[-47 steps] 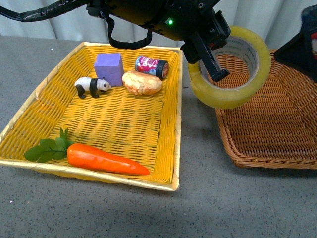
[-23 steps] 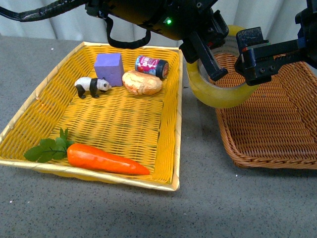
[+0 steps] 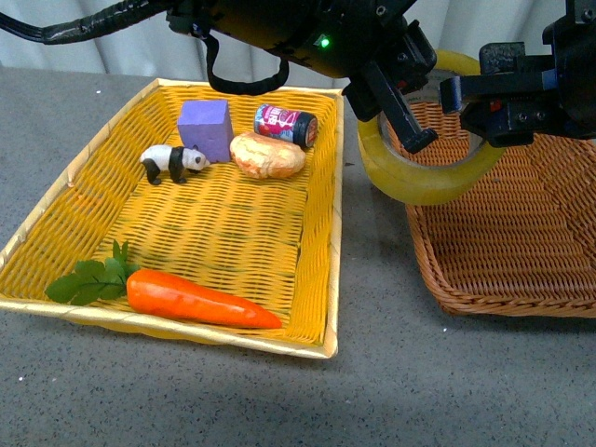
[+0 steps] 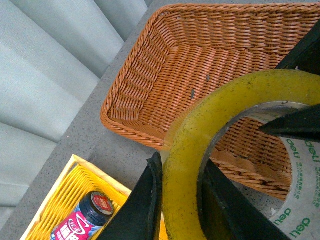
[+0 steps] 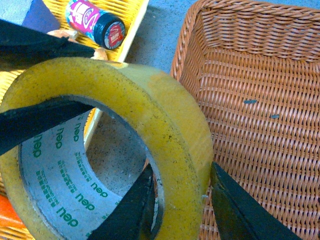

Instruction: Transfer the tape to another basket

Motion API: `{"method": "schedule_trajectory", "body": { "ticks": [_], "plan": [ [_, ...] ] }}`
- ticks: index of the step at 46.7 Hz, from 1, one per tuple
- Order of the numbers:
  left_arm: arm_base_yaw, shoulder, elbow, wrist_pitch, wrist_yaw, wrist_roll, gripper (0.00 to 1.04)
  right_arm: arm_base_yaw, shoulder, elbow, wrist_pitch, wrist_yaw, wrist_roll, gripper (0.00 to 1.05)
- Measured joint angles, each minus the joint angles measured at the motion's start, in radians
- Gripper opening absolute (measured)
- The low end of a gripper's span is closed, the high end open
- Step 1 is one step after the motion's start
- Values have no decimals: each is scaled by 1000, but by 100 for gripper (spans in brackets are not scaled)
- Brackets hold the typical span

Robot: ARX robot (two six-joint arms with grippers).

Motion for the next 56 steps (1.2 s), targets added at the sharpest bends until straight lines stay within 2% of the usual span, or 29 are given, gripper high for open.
{"method": "schedule_trajectory", "body": {
  "ticks": [6,13,20,29,33,35,43,45,48,56],
  "plan": [
    [-5,0,0,0,-2,-16,16,0,3,0,0,15,21,20],
    [-8,0,0,0,-5,-21,16,0,6,-1,0,20,30,17],
    [-16,0,42,-99,-117,6,18,-4,10,-6,1,8,50,17],
    [-13,5,43,-8,-176,-13,48,-27,11,-9,20,5,14,16],
    [-6,9,43,16,-177,-44,59,-38,11,-8,23,3,17,16],
    [-2,12,42,33,-177,-75,68,-48,13,-8,23,0,35,16],
    [37,12,35,51,-114,-250,95,-70,41,-8,55,-9,-19,16],
    [43,11,30,57,-109,-279,100,-72,47,-8,67,-6,-36,16],
    [52,5,20,56,-79,-315,98,-76,58,-8,90,25,-74,15],
    [119,-61,16,60,-123,-382,98,-140,102,-66,154,146,-238,15]
  ]
}}
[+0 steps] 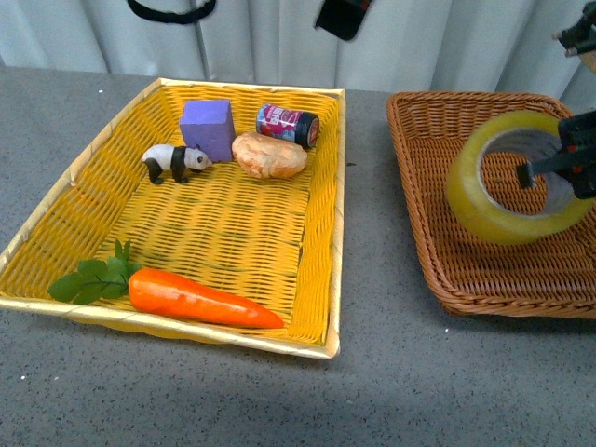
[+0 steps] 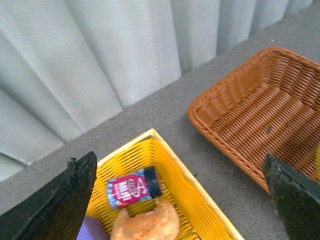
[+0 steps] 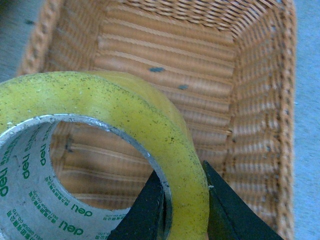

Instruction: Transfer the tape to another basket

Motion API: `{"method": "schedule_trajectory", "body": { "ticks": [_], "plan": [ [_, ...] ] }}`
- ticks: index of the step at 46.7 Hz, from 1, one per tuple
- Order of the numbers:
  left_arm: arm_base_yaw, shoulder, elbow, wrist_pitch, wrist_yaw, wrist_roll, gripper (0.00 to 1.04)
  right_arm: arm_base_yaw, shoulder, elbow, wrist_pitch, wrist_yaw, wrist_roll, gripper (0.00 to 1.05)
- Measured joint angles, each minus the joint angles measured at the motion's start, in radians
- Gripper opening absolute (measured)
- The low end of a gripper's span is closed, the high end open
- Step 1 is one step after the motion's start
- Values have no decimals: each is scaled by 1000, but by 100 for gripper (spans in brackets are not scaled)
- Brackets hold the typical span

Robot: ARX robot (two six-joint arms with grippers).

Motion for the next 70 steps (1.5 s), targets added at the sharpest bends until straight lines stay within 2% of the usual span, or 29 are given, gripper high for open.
{"method": "schedule_trajectory", "body": {
  "ticks": [3,8,15,23,29,36,46,63,67,70],
  "plan": [
    [12,-9,0,5,-11,-6,98,-8,5,-9,35,27,-40,15],
    [12,-6,-6,24,-63,-1,98,-25,6,-6,28,-4,-57,15],
    [23,-2,-35,97,-229,-15,98,-41,23,0,15,-24,-60,15],
    [131,-6,-137,138,-396,-196,98,-95,126,45,-3,-50,-24,15],
    [179,-28,-201,151,-449,-306,98,-111,187,91,-24,-67,18,15],
    [191,-66,-240,161,-463,-377,98,-114,217,137,-52,-87,57,15],
    [187,-106,-280,149,-516,-460,98,-117,204,145,-68,-103,113,46],
    [147,-227,-395,152,-645,-538,98,-111,-10,18,50,-93,92,96],
    [137,-255,-417,153,-692,-539,98,-116,-71,-4,56,-93,85,96],
    [148,-263,-467,276,-597,-494,92,-121,-98,-13,61,-90,80,95]
  ]
}}
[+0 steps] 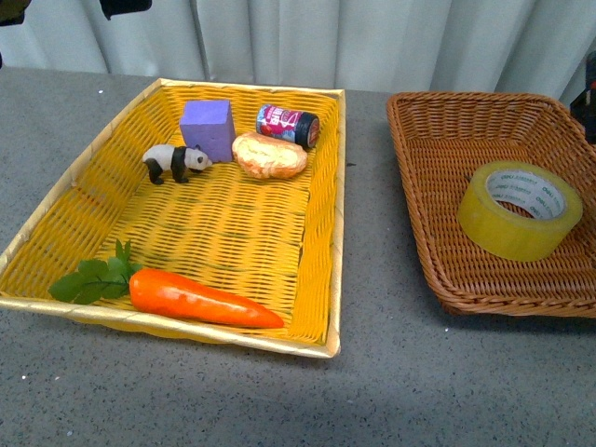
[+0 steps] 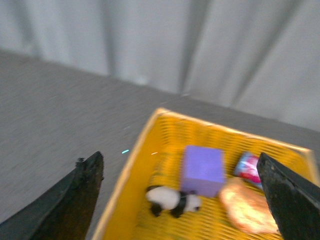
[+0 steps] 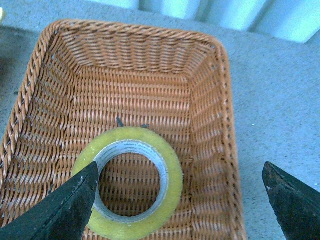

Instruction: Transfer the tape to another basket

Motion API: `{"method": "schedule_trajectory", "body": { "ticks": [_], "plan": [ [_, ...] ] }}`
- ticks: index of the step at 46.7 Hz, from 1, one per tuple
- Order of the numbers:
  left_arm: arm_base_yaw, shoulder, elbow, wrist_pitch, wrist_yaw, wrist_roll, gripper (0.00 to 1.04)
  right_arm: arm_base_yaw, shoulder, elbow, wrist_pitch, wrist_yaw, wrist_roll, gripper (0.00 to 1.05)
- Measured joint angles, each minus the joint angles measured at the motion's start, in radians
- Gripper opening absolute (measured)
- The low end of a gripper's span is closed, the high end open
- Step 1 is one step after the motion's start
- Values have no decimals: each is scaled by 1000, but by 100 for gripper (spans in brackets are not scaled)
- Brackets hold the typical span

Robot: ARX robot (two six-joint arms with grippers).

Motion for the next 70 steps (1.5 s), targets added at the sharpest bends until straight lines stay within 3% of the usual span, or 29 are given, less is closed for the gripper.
{"method": "schedule_trajectory", "body": {
  "ticks": [3,4,6,13,16,20,25,30,40,70],
  "plan": [
    [23,-16,-109,233,199,89,79,-6,-15,-2,2,3,-2,96],
    [26,-20,-124,258,214,101,77,-6,-13,-5,14,-1,2,95],
    [35,-43,-180,335,254,126,70,-6,10,-54,190,-27,29,90],
    [64,-142,-301,409,297,169,48,-3,36,-267,716,-51,82,68],
    [75,-179,-348,415,306,175,39,-1,2,-327,838,-54,89,59],
    [87,-227,-405,417,317,180,28,-1,-74,-384,900,-53,96,47],
    [111,-323,-505,417,340,185,4,0,-182,-491,901,-53,99,22],
    [129,-418,-577,398,359,190,4,-1,-276,-573,877,-52,98,1],
    [198,-503,-685,407,426,192,4,-1,-441,-668,808,-53,103,1],
    [204,-1049,-777,-18,431,192,4,-1,-989,-805,402,-54,106,1]
  ]
}}
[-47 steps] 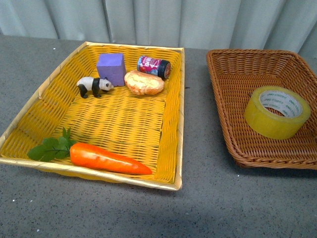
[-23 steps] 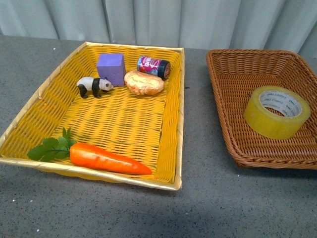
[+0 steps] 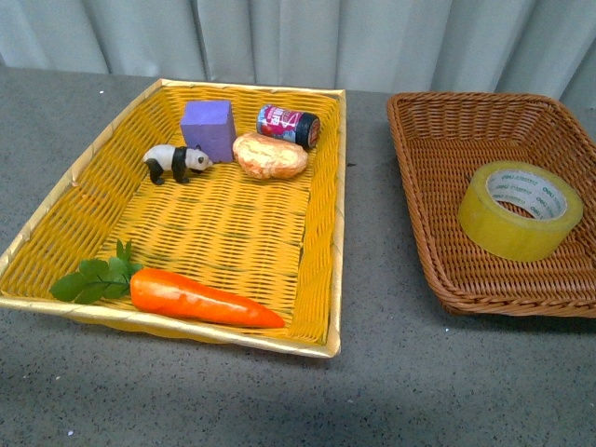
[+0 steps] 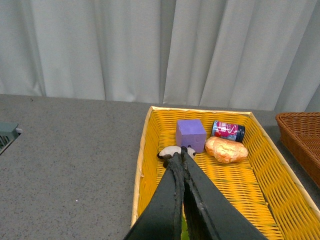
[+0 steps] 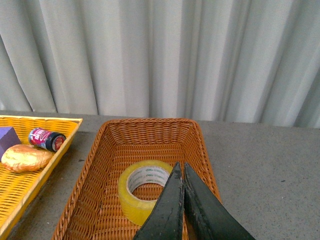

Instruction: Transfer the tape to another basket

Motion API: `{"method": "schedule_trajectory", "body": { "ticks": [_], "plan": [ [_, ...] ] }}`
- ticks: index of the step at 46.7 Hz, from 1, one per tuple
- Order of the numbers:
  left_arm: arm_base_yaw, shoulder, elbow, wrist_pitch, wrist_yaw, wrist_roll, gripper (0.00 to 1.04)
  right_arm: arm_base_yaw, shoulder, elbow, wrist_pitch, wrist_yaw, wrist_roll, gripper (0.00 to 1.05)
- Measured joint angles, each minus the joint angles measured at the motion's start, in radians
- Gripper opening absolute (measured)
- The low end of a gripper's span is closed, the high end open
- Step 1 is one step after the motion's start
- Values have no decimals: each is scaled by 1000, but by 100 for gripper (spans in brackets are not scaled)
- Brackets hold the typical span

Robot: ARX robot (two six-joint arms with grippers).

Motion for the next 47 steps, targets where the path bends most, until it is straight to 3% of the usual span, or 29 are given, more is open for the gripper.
{"method": "schedule_trajectory", "body": {
  "ticks": [21,47],
  "plan": [
    [0,-289,-1,-272,0,0,4,0,-318,-5,-293,-1,0,1],
    [0,-453,-1,-436,0,0,4,0,-503,-5,-476,-1,0,1]
  ]
}}
